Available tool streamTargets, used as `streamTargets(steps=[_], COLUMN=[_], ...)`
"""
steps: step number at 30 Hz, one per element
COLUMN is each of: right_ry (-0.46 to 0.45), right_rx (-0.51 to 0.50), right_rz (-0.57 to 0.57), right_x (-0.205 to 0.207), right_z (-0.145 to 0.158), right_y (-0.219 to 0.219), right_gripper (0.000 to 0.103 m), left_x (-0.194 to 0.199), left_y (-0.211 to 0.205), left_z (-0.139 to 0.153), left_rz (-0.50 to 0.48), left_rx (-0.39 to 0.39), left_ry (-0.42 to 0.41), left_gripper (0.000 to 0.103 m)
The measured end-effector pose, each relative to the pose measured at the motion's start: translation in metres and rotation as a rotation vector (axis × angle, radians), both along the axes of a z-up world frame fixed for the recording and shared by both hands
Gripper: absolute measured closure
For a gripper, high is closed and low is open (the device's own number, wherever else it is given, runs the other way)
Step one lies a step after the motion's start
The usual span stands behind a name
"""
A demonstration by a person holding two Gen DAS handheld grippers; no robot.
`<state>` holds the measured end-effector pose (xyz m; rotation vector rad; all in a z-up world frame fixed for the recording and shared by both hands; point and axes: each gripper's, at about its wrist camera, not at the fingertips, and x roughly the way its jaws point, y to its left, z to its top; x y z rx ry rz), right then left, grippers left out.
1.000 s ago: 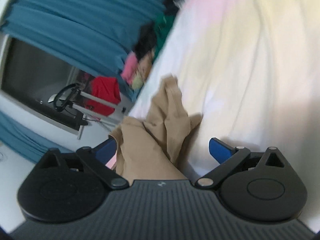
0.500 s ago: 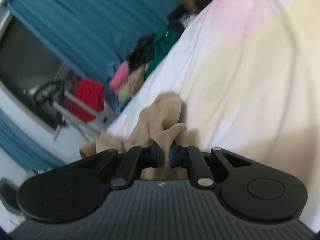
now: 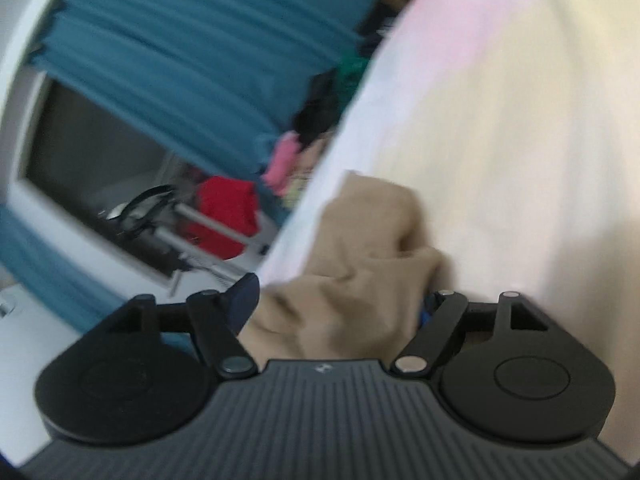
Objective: Fold clothes
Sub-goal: 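Lift the sleeve with the right gripper, fold it over the shirt body, release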
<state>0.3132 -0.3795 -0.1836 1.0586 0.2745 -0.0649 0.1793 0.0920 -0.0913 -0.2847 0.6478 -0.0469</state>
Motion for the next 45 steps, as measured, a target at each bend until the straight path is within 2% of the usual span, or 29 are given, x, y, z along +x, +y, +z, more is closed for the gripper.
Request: streamTargets(steps=[5,7,8,9,11,14,18,21,23,26,30,33,38,42,45], right_ry=[0.017,0.052,0.066,0.088,0.152,0.165,0.121,0.118,0.114,0.096,0.039,0.028,0.071,0.115,0.134], right_rx=[-0.079,-0.126,-0.136,-0.163,-0.255,-0.42,-0.529,-0.654,-0.696,-0.788,-0.95,-1.022,-1.113,-1.08,-1.009], right_rz=[-0.01,-0.037,-0.042,-0.036,0.001,-0.002,-0.112,-0.146,-0.149,-0.136,-0.062,0.032,0.204,0.281,0.289], right_x=[0.035,0.048,0.054,0.059,0.067,0.064,0.049,0.039,0.034,0.035,0.031,0.04,0.068,0.084,0.092], right_z=[0.009,0.013,0.013,0.015,0.022,0.042,0.077,0.107,0.125,0.151,0.171,0.166,0.127,0.096,0.087], right_y=[0.0,-0.004,-0.005,-0.005,0.003,0.017,0.017,0.023,0.032,0.063,0.128,0.188,0.281,0.317,0.318], right_gripper=[0.028,0.034,0.041,0.062,0.096,0.097,0.097,0.097,0.097,0.097,0.097,0.097,0.097,0.095,0.09], left_x=[0.007,0.011,0.013,0.015,0.02,0.023,0.016,0.009,0.003,-0.003,-0.01,-0.016,-0.025,-0.024,-0.016], left_y=[-0.005,-0.006,-0.007,-0.008,-0.01,-0.011,-0.006,0.002,0.011,0.024,0.041,0.053,0.074,0.085,0.084], left_z=[-0.004,-0.008,-0.009,-0.01,-0.012,-0.012,-0.004,0.006,0.013,0.02,0.025,0.029,0.036,0.03,0.023], left_rz=[-0.013,-0.017,-0.019,-0.019,-0.02,-0.022,-0.015,0.0,0.014,0.037,0.07,0.095,0.137,0.17,0.163], left_rx=[0.012,0.008,0.007,0.007,0.006,0.006,0.011,0.01,0.012,0.014,0.015,0.015,0.016,0.023,0.063], left_ry=[0.01,0.021,0.023,0.023,0.024,0.031,0.012,-0.015,-0.029,-0.042,-0.05,-0.056,-0.067,-0.054,-0.018], left_gripper=[0.0,0.0,0.0,0.0,0.0,0.0,0.0,0.0,0.0,0.0,0.0,0.0,0.0,0.0,0.0])
